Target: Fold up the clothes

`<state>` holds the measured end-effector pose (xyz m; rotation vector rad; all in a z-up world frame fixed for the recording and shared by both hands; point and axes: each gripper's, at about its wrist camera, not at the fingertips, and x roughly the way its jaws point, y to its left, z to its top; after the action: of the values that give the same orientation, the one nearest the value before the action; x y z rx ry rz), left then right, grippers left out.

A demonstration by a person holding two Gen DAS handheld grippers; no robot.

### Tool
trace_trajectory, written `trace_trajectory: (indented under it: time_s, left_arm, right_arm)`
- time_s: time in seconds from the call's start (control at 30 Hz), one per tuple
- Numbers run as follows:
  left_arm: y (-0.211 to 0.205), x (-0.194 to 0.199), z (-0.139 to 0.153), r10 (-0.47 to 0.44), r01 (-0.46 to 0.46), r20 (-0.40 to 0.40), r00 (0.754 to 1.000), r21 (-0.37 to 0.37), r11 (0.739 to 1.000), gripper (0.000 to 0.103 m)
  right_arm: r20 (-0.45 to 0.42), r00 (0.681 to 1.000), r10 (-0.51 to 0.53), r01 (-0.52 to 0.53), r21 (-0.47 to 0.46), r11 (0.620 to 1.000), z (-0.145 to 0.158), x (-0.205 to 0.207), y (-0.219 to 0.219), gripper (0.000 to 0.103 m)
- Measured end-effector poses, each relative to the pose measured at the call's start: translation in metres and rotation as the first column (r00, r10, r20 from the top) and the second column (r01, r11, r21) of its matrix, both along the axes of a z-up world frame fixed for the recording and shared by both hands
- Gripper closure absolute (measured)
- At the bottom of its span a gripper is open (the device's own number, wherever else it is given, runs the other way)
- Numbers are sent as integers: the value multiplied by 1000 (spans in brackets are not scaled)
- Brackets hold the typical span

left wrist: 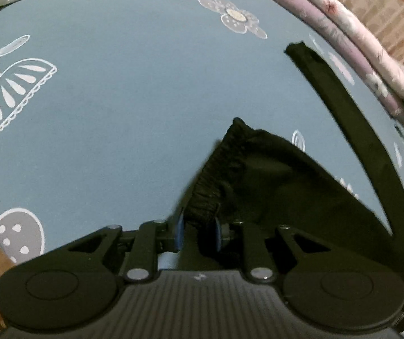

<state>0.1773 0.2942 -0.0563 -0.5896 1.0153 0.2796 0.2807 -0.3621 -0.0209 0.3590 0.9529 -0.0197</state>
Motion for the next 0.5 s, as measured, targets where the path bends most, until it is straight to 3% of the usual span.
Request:
trace_trajectory:
  time_s: [0.17, 0.3, 0.4, 0.5]
  left_arm:
    - [5, 5, 30, 19, -25, 63, 998, 89, 996, 72]
    - [-15, 34, 59, -145, 121, 137, 980, 171, 978, 64]
    - [-55, 79, 60, -350, 324, 161, 923, 165, 931, 63]
    - [-109, 126, 47, -564, 546, 154, 811, 143, 825, 63]
  right_arm:
    - [3, 1000, -17, 17, 8, 1000, -3, -9, -6, 46]
    - [5, 1000, -31, 31, 15, 999, -6, -17, -11, 46]
    - [7, 998, -64, 64, 24, 998, -9, -30, -14, 46]
    - [7, 990, -143, 142, 41, 989, -15, -57, -14, 43]
